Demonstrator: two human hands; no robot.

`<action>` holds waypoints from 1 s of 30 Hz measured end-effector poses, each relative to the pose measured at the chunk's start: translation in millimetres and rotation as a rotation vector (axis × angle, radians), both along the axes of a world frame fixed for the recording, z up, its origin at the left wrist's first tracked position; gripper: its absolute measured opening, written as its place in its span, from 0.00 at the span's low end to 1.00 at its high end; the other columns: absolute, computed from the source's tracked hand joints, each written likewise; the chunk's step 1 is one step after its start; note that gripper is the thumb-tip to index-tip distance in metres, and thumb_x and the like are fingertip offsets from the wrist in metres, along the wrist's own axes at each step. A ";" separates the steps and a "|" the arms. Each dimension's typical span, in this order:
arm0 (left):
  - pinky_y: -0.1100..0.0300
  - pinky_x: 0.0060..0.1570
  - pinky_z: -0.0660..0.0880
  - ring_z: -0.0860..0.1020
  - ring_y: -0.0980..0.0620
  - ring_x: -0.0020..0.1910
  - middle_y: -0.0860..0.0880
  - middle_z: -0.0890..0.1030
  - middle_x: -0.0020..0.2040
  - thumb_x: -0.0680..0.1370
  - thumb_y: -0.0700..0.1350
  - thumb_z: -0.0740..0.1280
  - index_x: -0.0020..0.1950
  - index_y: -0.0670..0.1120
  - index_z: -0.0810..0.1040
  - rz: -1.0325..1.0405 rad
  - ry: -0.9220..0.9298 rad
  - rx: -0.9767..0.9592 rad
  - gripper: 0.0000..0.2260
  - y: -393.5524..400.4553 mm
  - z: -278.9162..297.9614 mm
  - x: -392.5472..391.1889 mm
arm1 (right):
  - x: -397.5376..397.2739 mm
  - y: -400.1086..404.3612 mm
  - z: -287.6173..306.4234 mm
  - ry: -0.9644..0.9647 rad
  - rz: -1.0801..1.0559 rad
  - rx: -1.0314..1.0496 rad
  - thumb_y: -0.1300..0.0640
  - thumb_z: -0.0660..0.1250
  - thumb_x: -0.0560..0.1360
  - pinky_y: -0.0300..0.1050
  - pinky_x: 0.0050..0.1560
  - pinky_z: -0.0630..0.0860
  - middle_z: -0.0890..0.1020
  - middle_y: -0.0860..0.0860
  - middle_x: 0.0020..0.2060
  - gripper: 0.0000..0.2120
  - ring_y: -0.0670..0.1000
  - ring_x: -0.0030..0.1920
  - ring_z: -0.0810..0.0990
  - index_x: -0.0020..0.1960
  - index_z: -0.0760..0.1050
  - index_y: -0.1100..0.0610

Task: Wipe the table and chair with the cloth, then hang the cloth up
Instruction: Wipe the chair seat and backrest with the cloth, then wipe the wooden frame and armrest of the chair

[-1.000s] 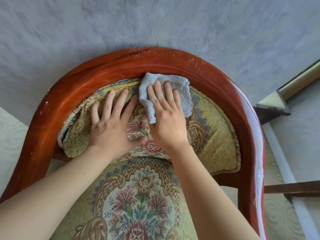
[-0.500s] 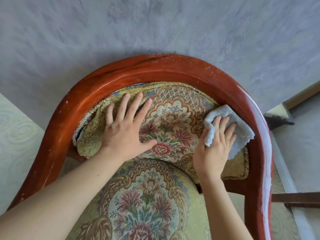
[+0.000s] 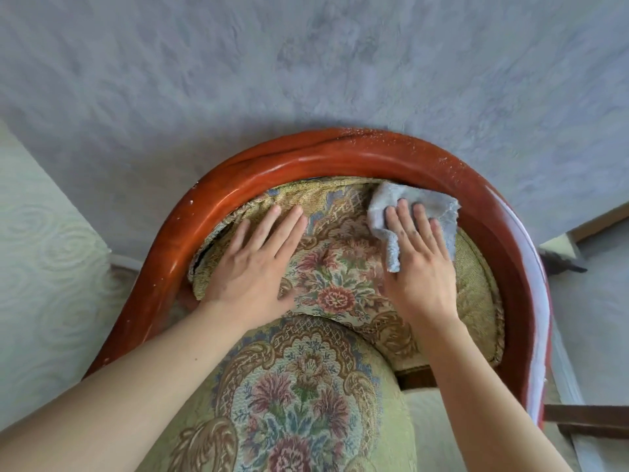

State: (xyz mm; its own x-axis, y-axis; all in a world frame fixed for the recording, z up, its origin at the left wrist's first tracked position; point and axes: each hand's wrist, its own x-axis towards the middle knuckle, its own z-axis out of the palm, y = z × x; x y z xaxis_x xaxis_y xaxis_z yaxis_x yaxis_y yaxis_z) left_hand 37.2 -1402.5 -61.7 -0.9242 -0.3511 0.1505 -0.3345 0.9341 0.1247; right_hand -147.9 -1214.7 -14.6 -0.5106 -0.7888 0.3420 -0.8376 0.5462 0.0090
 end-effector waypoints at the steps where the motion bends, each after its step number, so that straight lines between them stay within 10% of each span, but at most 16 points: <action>1: 0.42 0.78 0.44 0.35 0.48 0.81 0.52 0.32 0.81 0.74 0.66 0.63 0.81 0.50 0.33 -0.004 -0.018 0.007 0.50 -0.3 -0.9 3.9 | -1.4 12.8 0.6 -0.019 -0.071 -0.024 0.52 0.57 0.77 0.57 0.79 0.52 0.60 0.53 0.79 0.32 0.55 0.80 0.53 0.79 0.59 0.57; 8: 0.47 0.78 0.39 0.34 0.46 0.80 0.52 0.27 0.78 0.77 0.67 0.57 0.80 0.51 0.30 -0.031 -0.095 0.101 0.46 13.9 1.0 38.3 | 25.4 41.9 -7.6 -0.277 -0.395 -0.139 0.50 0.50 0.85 0.57 0.79 0.50 0.57 0.56 0.80 0.25 0.59 0.80 0.50 0.80 0.56 0.57; 11: 0.46 0.79 0.42 0.33 0.47 0.80 0.51 0.30 0.80 0.77 0.66 0.56 0.82 0.53 0.36 -0.019 -0.100 0.139 0.42 15.4 6.8 69.4 | 40.0 23.3 2.7 -0.505 -0.380 -0.057 0.44 0.50 0.84 0.56 0.70 0.65 0.63 0.53 0.78 0.25 0.56 0.76 0.61 0.78 0.62 0.52; 13: 0.45 0.80 0.45 0.33 0.47 0.80 0.51 0.32 0.81 0.77 0.66 0.55 0.83 0.54 0.41 0.004 -0.092 0.195 0.39 20.4 12.4 92.6 | 59.7 6.6 11.3 -0.711 -0.346 -0.014 0.39 0.54 0.82 0.48 0.46 0.74 0.83 0.55 0.57 0.22 0.55 0.52 0.79 0.59 0.79 0.51; 15: 0.46 0.80 0.48 0.35 0.48 0.80 0.50 0.34 0.81 0.78 0.66 0.53 0.83 0.53 0.44 0.036 -0.061 0.248 0.38 29.4 18.9 118.4 | 89.7 -10.4 17.7 -0.927 -0.281 -0.137 0.39 0.57 0.79 0.46 0.33 0.68 0.80 0.53 0.33 0.22 0.52 0.36 0.75 0.41 0.76 0.56; 17: 0.48 0.80 0.52 0.40 0.49 0.82 0.48 0.40 0.83 0.78 0.65 0.54 0.83 0.51 0.49 0.083 -0.004 0.287 0.37 40.1 25.3 149.5 | 121.2 -22.7 20.0 -1.125 -0.279 -0.342 0.42 0.60 0.79 0.49 0.29 0.68 0.73 0.59 0.31 0.23 0.51 0.35 0.71 0.43 0.72 0.64; 24: 0.54 0.76 0.58 0.57 0.49 0.81 0.47 0.52 0.83 0.76 0.63 0.65 0.79 0.43 0.64 0.405 0.164 0.420 0.37 75.1 18.1 298.4 | 221.5 -24.0 7.8 -1.422 -0.339 -0.636 0.45 0.65 0.78 0.44 0.51 0.75 0.85 0.38 0.44 0.08 0.40 0.48 0.83 0.45 0.82 0.36; 30: 0.56 0.73 0.61 0.54 0.58 0.80 0.52 0.53 0.83 0.71 0.70 0.66 0.82 0.47 0.55 0.669 0.129 0.547 0.47 104.9 -9.8 373.0 | 271.8 -3.8 -7.9 -1.450 -0.517 -0.604 0.41 0.67 0.76 0.47 0.52 0.75 0.81 0.47 0.52 0.13 0.46 0.52 0.80 0.54 0.77 0.47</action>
